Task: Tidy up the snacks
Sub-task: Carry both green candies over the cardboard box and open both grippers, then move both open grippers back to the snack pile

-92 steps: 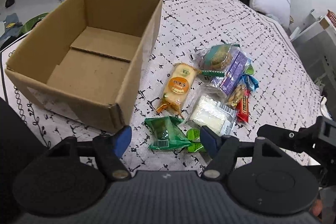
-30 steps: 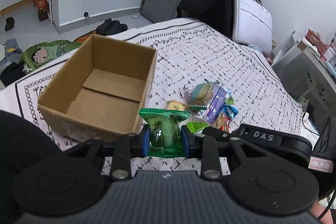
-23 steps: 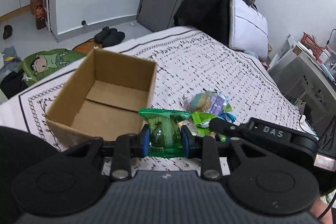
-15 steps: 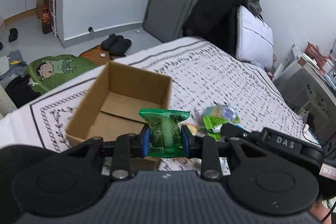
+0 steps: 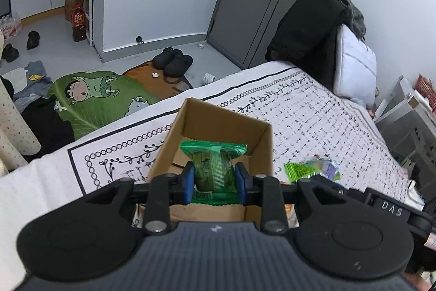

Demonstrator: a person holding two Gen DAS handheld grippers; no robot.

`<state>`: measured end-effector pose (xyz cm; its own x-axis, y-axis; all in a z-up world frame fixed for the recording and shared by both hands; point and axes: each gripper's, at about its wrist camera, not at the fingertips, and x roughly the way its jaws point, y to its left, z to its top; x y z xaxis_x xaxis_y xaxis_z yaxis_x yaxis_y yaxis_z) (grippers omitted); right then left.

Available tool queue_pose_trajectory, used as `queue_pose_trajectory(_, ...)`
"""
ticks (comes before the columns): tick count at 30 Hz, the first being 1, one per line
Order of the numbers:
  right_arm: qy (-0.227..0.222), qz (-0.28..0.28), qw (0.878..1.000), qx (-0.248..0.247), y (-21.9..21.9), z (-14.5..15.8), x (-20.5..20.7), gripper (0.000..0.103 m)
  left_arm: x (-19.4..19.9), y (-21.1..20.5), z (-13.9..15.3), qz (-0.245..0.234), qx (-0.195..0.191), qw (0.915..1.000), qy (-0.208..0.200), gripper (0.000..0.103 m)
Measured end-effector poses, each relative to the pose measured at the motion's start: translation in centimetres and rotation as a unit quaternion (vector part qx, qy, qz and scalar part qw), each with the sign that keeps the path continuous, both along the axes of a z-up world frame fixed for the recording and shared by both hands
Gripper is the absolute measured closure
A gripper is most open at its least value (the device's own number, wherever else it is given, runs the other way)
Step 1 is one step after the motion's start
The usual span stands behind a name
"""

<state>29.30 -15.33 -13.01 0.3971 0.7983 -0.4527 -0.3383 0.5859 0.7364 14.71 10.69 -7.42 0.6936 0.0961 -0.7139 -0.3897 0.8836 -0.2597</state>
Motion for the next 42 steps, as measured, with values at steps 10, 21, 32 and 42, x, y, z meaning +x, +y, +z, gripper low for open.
queue_pose_trajectory(10,-0.013,0.037,0.999,-0.019,3.4,-0.1,-0.1,0.071,1.1,2.5,-2.7,-0.006,-0.027,0.9994,0.021,0.073)
queue_pose_trajectory(21,-0.009,0.038,0.998,-0.057,5.0,-0.9,0.2,0.067,1.8,4.0,-4.5,-0.002,-0.073,0.9971,0.022,0.066)
queue_pose_trajectory(32,-0.026,0.029,0.996,-0.086,6.0,0.2,-0.9,0.05,0.1,5.2,-4.7,0.035,-0.089,0.9953,0.013,0.031)
queue_pose_trajectory(42,-0.065,0.01,0.991,-0.116,4.5,2.9,-2.9,0.027,-0.8,4.0,-2.9,0.048,-0.038,0.9981,0.0,0.027)
